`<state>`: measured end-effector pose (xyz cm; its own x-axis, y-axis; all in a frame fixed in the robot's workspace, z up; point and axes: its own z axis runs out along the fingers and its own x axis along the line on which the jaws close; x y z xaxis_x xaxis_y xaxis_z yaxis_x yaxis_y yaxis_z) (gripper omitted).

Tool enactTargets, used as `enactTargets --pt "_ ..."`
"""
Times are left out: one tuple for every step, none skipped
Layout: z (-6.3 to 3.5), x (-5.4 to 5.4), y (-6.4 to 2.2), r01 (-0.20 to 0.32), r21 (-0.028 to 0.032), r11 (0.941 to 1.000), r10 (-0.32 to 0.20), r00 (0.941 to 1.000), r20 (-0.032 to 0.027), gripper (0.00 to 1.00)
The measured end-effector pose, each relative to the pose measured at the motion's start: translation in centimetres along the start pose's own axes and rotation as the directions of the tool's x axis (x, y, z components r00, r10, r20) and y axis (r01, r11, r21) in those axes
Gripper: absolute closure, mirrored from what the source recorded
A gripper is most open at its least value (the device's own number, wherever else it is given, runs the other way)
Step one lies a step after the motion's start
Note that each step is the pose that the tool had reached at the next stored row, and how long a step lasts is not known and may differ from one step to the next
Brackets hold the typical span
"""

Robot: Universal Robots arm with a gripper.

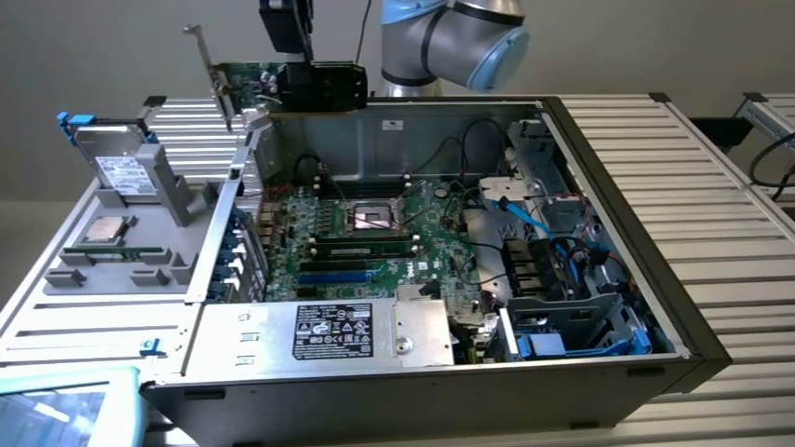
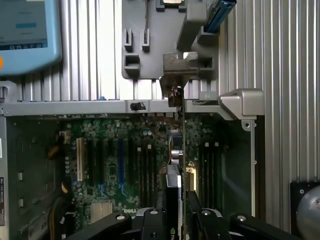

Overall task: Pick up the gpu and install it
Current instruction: 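Pick up the gpu and move the gpu toward the slot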

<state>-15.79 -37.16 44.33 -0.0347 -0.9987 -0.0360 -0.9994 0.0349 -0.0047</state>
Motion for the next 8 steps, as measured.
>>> enactTargets --pt "0.0 0.0 -0.41 0.001 0.0 1.0 -0.001 1.0 0.0001 0.73" --pt "0.0 0.0 -0.82 0.002 -0.0001 1.0 -0.002 1.0 0.0001 0.73" --pt "0.0 0.0 -1.22 0.003 -0.0001 1.0 -0.003 1.0 0.0001 0.73" --pt "0.01 0.0 -1.61 0.003 -0.0001 1.0 -0.003 1.0 0.0001 0.73" --pt "0.01 0.0 -1.97 0.004 -0.0001 1.0 -0.004 1.0 0.0001 0.73" --pt "0.0 0.1 -2.27 0.005 -0.0002 1.0 -0.005 1.0 0.0001 0.73" --pt "-0.01 0.2 -2.42 0.006 -0.0003 1.0 -0.006 1.0 0.0001 0.73" --pt "0.0 0.4 -2.53 0.007 -0.0003 1.0 -0.007 1.0 0.0002 0.73"
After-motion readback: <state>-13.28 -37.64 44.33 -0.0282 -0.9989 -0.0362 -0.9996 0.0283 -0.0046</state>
